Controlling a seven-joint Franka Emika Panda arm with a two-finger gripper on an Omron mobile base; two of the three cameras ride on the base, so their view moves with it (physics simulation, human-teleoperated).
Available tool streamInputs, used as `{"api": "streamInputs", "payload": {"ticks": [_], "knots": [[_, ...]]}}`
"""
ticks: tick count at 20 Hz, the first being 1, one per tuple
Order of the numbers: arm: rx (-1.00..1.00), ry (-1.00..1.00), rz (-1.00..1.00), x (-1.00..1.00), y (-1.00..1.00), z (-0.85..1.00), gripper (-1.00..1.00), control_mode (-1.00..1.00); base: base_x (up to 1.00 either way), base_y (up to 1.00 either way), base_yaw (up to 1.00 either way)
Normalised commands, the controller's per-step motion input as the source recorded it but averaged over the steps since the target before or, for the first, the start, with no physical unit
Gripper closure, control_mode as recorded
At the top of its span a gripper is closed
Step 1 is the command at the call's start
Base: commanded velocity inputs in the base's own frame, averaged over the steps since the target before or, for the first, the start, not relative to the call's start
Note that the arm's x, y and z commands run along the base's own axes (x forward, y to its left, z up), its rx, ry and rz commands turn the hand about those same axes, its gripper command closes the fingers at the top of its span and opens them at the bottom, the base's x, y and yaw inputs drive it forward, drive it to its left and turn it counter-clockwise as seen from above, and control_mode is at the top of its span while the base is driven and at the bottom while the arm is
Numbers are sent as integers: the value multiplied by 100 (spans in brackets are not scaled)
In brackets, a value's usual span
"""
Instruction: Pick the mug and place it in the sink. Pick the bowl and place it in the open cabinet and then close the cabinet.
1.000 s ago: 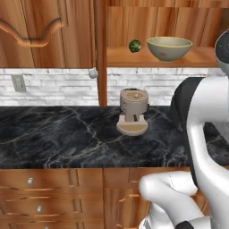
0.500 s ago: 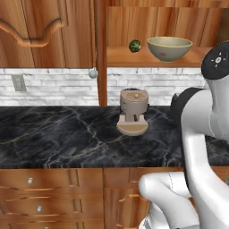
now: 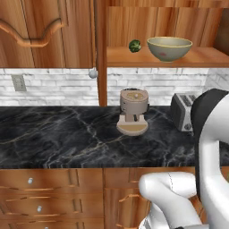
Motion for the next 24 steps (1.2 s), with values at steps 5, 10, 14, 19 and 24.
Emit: {"api": "streamInputs", "payload": {"ticks": [5,10,14,19,24], "knots": [[1,-52,23,-2,-5,-25,-100,-100,0,0,0],[-1,-47,14,-1,-31,-17,-100,-100,0,0,0],[0,-33,0,0,-8,0,-100,-100,0,0,0],[1,-49,-2,0,0,0,-100,-100,0,0,0],[1,-30,-1,0,-5,5,-100,-100,0,0,0]]}}
